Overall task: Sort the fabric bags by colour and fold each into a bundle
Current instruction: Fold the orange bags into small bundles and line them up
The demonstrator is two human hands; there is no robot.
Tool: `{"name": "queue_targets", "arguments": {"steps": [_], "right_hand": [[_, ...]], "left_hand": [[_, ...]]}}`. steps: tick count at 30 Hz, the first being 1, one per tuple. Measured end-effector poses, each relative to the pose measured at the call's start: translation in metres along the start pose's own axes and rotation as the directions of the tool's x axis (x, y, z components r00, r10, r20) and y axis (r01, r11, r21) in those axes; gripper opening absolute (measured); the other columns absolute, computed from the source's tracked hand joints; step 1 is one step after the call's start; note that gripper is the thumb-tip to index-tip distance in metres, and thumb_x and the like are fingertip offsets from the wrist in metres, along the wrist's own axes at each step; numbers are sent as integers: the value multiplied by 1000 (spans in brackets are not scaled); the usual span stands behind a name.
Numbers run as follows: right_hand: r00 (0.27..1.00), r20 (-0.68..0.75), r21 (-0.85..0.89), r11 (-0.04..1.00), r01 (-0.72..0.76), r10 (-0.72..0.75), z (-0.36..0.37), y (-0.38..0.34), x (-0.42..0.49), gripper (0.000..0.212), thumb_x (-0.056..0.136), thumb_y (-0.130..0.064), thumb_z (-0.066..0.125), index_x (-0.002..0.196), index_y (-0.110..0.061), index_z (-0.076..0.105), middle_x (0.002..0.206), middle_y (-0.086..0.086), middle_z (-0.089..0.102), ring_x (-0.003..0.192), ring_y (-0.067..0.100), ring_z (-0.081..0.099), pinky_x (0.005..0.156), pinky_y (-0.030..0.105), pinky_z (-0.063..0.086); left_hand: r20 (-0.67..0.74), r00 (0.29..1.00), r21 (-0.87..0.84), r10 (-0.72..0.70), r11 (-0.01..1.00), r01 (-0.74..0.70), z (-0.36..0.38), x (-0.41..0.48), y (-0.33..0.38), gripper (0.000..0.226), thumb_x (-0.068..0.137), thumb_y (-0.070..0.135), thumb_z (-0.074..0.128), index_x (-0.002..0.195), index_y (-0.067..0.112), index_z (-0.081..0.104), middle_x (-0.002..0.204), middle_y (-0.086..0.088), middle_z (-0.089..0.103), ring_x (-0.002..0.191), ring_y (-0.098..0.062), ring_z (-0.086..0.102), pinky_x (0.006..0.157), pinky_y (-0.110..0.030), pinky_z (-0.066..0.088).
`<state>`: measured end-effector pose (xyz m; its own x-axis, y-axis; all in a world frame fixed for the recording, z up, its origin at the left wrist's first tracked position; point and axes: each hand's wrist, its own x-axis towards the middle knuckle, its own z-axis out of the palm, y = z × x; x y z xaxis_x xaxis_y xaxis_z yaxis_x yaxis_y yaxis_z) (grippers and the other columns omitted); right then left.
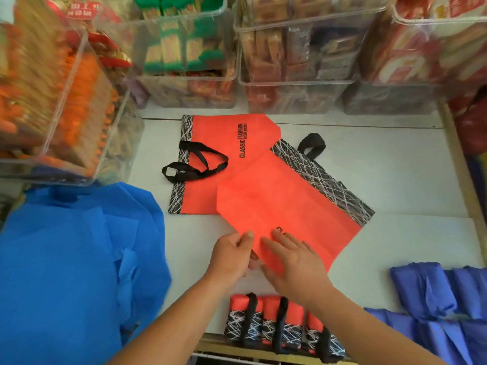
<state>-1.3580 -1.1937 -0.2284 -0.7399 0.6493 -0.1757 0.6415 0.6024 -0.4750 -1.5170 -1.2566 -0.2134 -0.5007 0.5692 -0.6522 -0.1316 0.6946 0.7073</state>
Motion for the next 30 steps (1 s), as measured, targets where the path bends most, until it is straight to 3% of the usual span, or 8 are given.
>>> {"name": "queue_targets", "arguments": {"steps": [3, 7, 11, 13, 17, 22, 27, 30], "right_hand": [[1000, 12, 128, 991, -27, 25, -12, 20, -3, 26, 92, -33, 54, 113, -35, 69, 112, -12, 74, 101, 22, 72, 73, 38, 60], [971, 227, 331, 944, -7, -72, -46, 40, -9, 22, 100, -20, 58, 113, -23, 75, 123, -9, 72, 113, 8, 65, 97, 26, 50], [931, 366, 434, 887, -161, -10, -84, 54, -14, 15, 101, -24, 66, 109, -28, 78, 107, -13, 77, 101, 9, 68, 93, 27, 52], [953, 293, 483, 850, -211, 69, -94, 65, -15, 9, 96, -28, 72, 97, -34, 78, 106, -11, 77, 103, 13, 70, 92, 33, 54], [940, 105, 418, 843, -338, 325, -95, 93, -19, 33, 77, -63, 77, 91, -34, 73, 103, -13, 74, 98, 12, 68, 89, 34, 54], [886, 26, 460, 781, -422, 463, -77, 119, -17, 32, 92, -45, 71, 114, -21, 69, 111, -9, 68, 106, 13, 61, 87, 22, 41], [898, -13, 271, 866, -420, 440, -48, 121, 21, 24, 100, -45, 58, 103, -22, 65, 101, -6, 65, 95, 21, 60, 79, 36, 49], [901, -63, 214, 887, -409, 430, -35, 121, 42, 24, 98, -52, 57, 93, -29, 62, 104, -12, 52, 98, 17, 57, 75, 40, 50]], "left_hand": [[2, 926, 390, 376, 853, -347, -20, -7, -12, 45, 95, 55, 58, 71, 17, 58, 66, 4, 60, 61, -12, 55, 61, -38, 51], [202, 642, 651, 740, 388, -653, -52, -13, 0, 55, 76, 57, 79, 120, 26, 64, 130, 6, 55, 121, -13, 52, 102, -30, 43], [479, 747, 487, 462, 568, -664, -74, -16, 13, 82, 67, 81, 73, 137, 40, 60, 150, 31, 38, 142, 16, 25, 119, -14, 21], [545, 741, 529, 393, 524, -668, -77, -11, 9, 57, 80, 73, 68, 127, 41, 66, 138, 31, 54, 133, 19, 38, 117, -15, 29], [419, 797, 475, 436, 643, -601, -65, -3, 21, 22, 98, 44, 62, 84, 27, 63, 70, 1, 59, 65, -10, 52, 69, -39, 50], [308, 830, 524, 466, 645, -556, -43, 25, 38, 20, 100, 43, 60, 89, 28, 61, 62, 7, 54, 58, -10, 50, 61, -35, 43], [182, 881, 678, 436, 594, -433, -30, 55, 8, 19, 98, 37, 63, 112, 24, 62, 109, 2, 65, 103, -25, 63, 83, -40, 51], [188, 845, 762, 500, 469, -447, -25, 56, -22, 57, 96, 31, 65, 149, 18, 47, 156, -6, 45, 142, -27, 44, 115, -43, 42]]}}
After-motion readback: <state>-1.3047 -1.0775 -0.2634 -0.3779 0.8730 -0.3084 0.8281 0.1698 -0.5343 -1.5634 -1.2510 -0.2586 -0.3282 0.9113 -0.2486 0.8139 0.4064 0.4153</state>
